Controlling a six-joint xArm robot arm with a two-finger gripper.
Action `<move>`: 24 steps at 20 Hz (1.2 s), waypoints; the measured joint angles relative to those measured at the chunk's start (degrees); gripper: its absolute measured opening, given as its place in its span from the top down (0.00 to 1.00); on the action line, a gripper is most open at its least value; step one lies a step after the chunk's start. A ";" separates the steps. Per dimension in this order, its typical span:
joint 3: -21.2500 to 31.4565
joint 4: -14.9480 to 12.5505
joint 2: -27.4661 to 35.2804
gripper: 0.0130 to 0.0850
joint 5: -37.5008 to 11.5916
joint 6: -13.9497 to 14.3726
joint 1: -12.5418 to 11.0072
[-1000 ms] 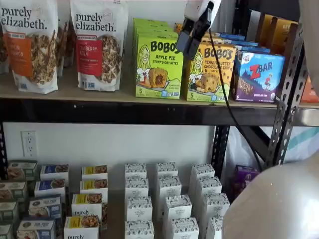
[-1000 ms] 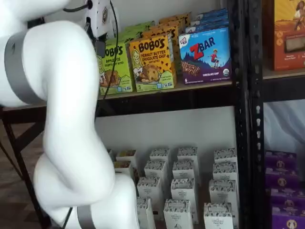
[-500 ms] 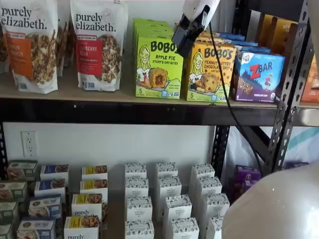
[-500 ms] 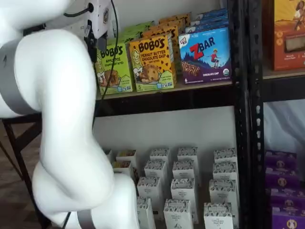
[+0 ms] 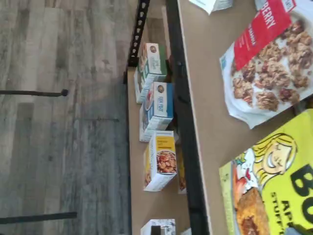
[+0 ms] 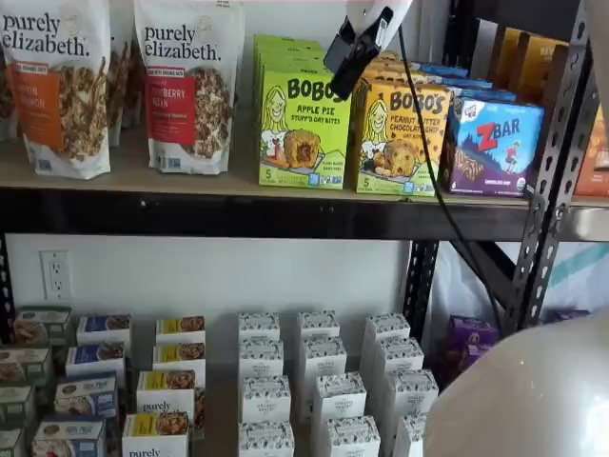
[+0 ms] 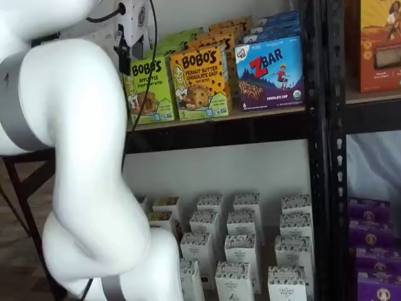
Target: Pick the green box on the top shelf, the fourth from the left
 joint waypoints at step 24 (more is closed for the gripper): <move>-5.90 -1.35 9.05 0.00 -6.64 -2.76 -1.57</move>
